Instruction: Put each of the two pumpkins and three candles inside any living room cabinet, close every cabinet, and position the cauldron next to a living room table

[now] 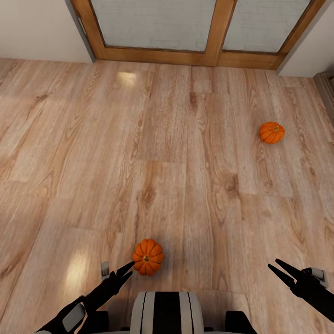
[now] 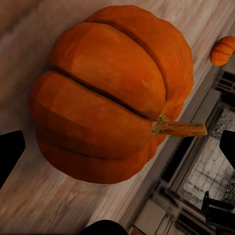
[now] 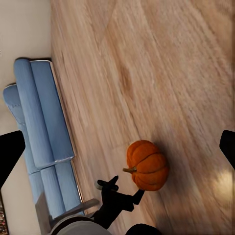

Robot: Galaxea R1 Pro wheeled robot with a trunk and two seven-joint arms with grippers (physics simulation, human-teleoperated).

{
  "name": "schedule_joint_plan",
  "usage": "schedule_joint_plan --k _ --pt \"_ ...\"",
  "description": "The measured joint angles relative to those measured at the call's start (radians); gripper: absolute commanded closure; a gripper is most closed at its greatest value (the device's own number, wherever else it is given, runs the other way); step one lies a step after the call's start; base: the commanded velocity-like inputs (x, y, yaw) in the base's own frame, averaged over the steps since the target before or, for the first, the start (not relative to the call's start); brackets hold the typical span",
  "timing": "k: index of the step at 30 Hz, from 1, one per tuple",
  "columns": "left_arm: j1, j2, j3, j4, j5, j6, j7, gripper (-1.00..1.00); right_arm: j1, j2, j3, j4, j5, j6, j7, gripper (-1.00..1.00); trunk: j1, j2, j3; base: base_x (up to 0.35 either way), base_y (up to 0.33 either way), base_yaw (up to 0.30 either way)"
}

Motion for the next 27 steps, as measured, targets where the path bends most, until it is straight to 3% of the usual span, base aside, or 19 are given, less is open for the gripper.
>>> schedule_joint_plan --k 27 --pt "0.0 0.0 -0.001 0.001 0.0 0.001 0.001 -1.0 0.0 0.0 0.0 0.0 0.0 0.0 0.001 -1.0 0.0 0.0 0.0 0.028 -0.003 0.0"
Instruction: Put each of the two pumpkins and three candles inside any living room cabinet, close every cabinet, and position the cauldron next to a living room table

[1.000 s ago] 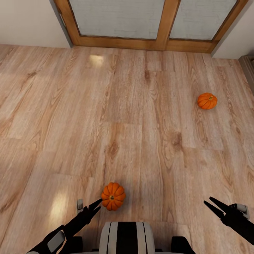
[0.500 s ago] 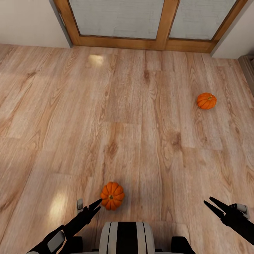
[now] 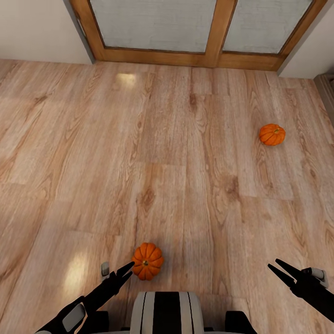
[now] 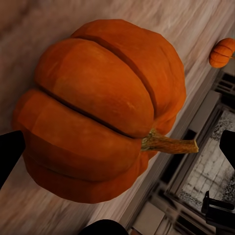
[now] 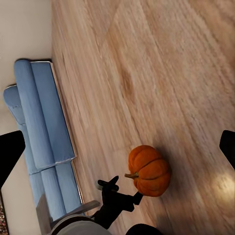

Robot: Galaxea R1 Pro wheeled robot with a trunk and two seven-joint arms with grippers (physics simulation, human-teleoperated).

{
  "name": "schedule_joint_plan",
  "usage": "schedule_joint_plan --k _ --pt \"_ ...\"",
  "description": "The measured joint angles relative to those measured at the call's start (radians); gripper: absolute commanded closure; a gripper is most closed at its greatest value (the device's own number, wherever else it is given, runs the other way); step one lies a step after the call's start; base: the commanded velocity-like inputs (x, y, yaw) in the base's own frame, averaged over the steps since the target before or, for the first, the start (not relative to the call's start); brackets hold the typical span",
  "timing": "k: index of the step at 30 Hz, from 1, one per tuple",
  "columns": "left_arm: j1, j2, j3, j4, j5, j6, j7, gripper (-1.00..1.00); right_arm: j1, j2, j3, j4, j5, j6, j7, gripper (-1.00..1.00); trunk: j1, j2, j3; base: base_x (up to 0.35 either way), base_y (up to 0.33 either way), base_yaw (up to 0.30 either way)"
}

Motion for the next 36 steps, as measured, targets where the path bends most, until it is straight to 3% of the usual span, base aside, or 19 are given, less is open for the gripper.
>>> schedule_joint_plan --k 31,36 --pt "0.0 0.002 0.006 0.001 0.011 0.001 0.043 -1.0 0.0 -0.001 -0.002 0.0 -0.002 0.0 0.002 -1.0 0.0 0.0 0.0 0.0 0.0 0.0" --pt "0.0 0.002 0.006 0.002 0.011 0.001 0.043 -1.0 0.0 -0.001 -0.002 0.0 -0.002 0.0 0.002 -1.0 0.002 -0.001 -0.015 0.0 0.0 0.0"
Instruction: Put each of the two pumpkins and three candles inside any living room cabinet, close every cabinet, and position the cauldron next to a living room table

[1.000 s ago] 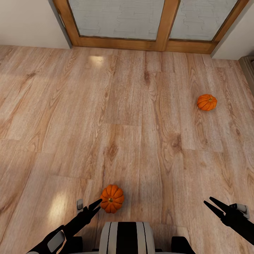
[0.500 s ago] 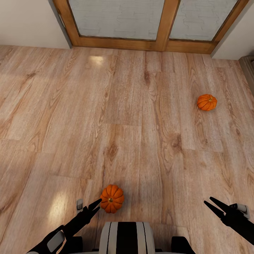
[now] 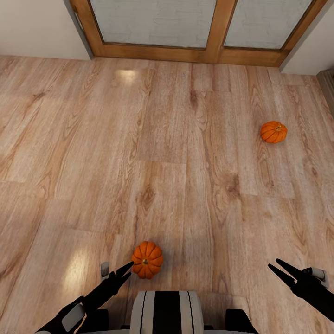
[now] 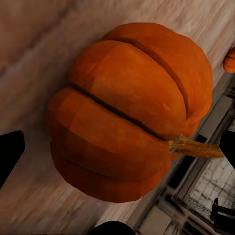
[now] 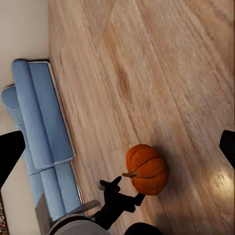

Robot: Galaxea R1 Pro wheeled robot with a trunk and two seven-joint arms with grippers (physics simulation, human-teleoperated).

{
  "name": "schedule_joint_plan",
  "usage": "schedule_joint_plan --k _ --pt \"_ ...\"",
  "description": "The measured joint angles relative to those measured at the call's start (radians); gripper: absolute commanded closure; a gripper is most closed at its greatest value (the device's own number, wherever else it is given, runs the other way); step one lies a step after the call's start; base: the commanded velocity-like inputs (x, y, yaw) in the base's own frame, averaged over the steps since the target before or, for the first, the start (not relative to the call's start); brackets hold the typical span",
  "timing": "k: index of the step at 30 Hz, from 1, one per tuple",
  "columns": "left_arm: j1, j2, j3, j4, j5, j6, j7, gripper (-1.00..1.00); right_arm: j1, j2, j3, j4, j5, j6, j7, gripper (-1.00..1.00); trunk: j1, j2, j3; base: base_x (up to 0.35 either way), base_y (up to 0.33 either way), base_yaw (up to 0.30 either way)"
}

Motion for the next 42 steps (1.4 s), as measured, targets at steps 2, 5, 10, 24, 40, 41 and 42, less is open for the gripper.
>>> schedule_joint_plan --k 2,5,10,24,40,41,42 --pt "0.0 0.0 0.0 0.0 0.0 0.0 0.0 -1.0 0.0 0.0 0.0 0.0 0.0 0.0 0.0 -1.0 0.0 0.0 0.0 0.0 0.0 0.0" --pt "0.0 -0.001 0.0 0.0 0.0 0.0 0.0 -1.0 0.0 0.0 0.0 0.001 0.0 0.0 0.0 -1.0 0.0 0.0 0.0 0.0 0.0 0.0" --pt "0.0 -0.002 0.0 0.0 -0.001 0.0 0.001 -1.0 0.0 -0.001 0.0 0.0 0.0 0.0 0.0 -1.0 0.002 -0.001 -0.015 0.0 0.0 0.0" --pt "0.0 -0.003 0.0 -0.002 -0.007 -0.001 0.001 -1.0 0.001 -0.001 0.0 0.0 0.0 -0.003 0.0 -1.0 0.002 -0.001 -0.015 0.032 -0.003 0.0" --pt "0.0 -0.006 0.0 0.0 -0.009 0.0 0.02 -1.0 0.001 -0.001 0.0 0.0 0.0 -0.003 0.001 -1.0 0.002 -0.001 -0.015 0.035 -0.016 0.0" --pt "0.0 -0.006 0.0 -0.001 -0.008 0.0 0.029 -1.0 0.001 -0.001 0.0 0.0 0.0 -0.003 0.001 -1.0 0.002 -0.001 -0.015 0.005 -0.003 0.0" --pt "0.0 -0.006 0.0 -0.001 -0.009 0.0 0.033 -1.0 0.001 -0.001 0.0 0.0 0.0 -0.003 0.001 -1.0 0.002 -0.001 -0.015 0.003 -0.002 0.0"
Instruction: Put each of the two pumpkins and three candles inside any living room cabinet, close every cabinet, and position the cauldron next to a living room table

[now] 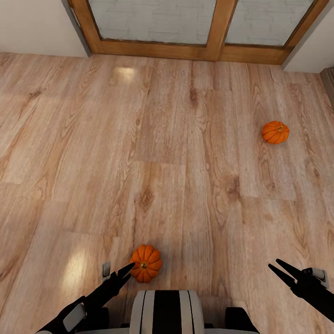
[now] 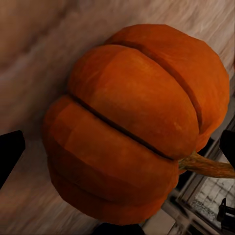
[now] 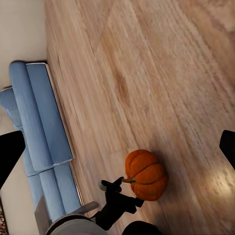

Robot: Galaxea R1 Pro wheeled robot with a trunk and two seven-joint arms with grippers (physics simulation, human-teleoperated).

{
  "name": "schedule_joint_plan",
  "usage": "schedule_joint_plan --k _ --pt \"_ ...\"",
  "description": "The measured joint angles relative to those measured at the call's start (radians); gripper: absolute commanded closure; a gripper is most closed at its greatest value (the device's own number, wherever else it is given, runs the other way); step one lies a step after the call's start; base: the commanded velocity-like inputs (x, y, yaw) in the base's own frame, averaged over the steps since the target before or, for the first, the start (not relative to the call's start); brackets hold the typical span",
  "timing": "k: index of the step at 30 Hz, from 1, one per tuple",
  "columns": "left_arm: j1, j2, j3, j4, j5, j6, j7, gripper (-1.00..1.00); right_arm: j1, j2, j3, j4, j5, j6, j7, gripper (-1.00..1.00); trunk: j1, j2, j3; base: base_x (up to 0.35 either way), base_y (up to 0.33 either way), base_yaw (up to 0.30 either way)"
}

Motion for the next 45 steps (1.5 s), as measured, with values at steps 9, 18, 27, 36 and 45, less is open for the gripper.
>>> schedule_joint_plan --k 9,18,27,36,45 --pt "0.0 0.0 0.0 0.001 0.001 0.001 0.017 -1.0 0.0 0.0 0.0 0.0 0.0 0.0 0.0 -1.0 0.0 0.0 0.0 0.001 0.0 0.0" --pt "0.0 0.0 -0.007 0.001 0.009 0.011 0.041 -1.0 0.0 -0.001 0.0 0.0 0.0 0.0 0.0 -1.0 0.0 0.0 0.0 0.0 0.0 0.0" --pt "-0.001 0.0 -0.003 -0.001 0.008 0.008 0.036 -1.0 0.0 0.0 -0.029 0.0 -0.002 0.002 0.0 -1.0 0.0 0.0 0.0 0.0 -0.026 0.0" --pt "-0.001 0.0 0.006 -0.004 0.009 0.006 0.029 -1.0 0.0 0.0 -0.041 0.001 -0.003 0.003 0.0 -1.0 0.0 0.0 0.0 0.0 -0.03 0.0" --pt "-0.001 0.0 0.006 -0.005 0.01 0.008 0.028 -1.0 0.0 0.0 -0.041 0.001 -0.003 0.003 0.0 -1.0 0.0 0.0 0.0 0.0 -0.002 0.0"
